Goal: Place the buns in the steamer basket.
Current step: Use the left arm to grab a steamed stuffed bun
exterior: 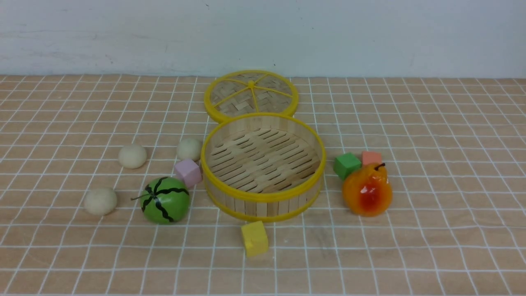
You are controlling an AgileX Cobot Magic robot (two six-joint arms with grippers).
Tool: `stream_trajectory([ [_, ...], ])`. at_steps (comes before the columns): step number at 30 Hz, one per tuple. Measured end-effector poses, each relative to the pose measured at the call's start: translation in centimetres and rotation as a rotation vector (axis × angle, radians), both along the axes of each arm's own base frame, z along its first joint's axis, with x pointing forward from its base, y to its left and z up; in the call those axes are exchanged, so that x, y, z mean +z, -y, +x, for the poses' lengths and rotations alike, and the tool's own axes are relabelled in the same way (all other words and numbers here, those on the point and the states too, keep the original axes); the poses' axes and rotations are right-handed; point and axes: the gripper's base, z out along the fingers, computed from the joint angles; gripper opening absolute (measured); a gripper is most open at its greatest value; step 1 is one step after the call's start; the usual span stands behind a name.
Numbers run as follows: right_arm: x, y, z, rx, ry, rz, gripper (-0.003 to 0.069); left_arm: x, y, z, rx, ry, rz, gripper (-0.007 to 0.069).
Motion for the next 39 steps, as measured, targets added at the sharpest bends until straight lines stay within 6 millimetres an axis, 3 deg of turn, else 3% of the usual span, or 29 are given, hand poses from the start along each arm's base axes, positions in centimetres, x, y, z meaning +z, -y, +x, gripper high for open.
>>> stream_trajectory([
  [4,0.0,0.0,0.0,0.0,0.0,0.0,0.0241,-0.3,0.1,2.5,0.014,-0.257,0.003,0.0103],
  [9,0.0,0.0,0.0,0.0,0.0,0.0,0.0241,-3.4,0.1,5.7,0.043,-0.607,0.048,0.0109],
  [15,0.0,0.0,0.0,0.0,0.0,0.0,0.0241,-6.1,0.5,8.8,0.042,-0.833,0.046,0.0112],
  [21,0.0,0.0,0.0,0.0,0.0,0.0,0.0241,-7.6,1.0,12.1,0.029,-0.918,0.024,0.0122],
  [30,0.0,0.0,0.0,0.0,0.0,0.0,0.0241,-6.8,1.5,18.2,0.033,-1.007,0.028,0.0137],
  [33,0.0,0.0,0.0,0.0,0.0,0.0,0.0241,-6.6,1.8,21.7,0.034,-1.038,0.031,0.0153],
  [34,0.0,0.0,0.0,0.0,0.0,0.0,0.0241,-6.6,1.8,21.9,0.035,-1.04,0.031,0.0154],
  [39,0.0,0.0,0.0,0.0,0.0,0.0,0.0241,-8.4,2.2,27.2,0.045,-1.122,0.059,0.019],
])
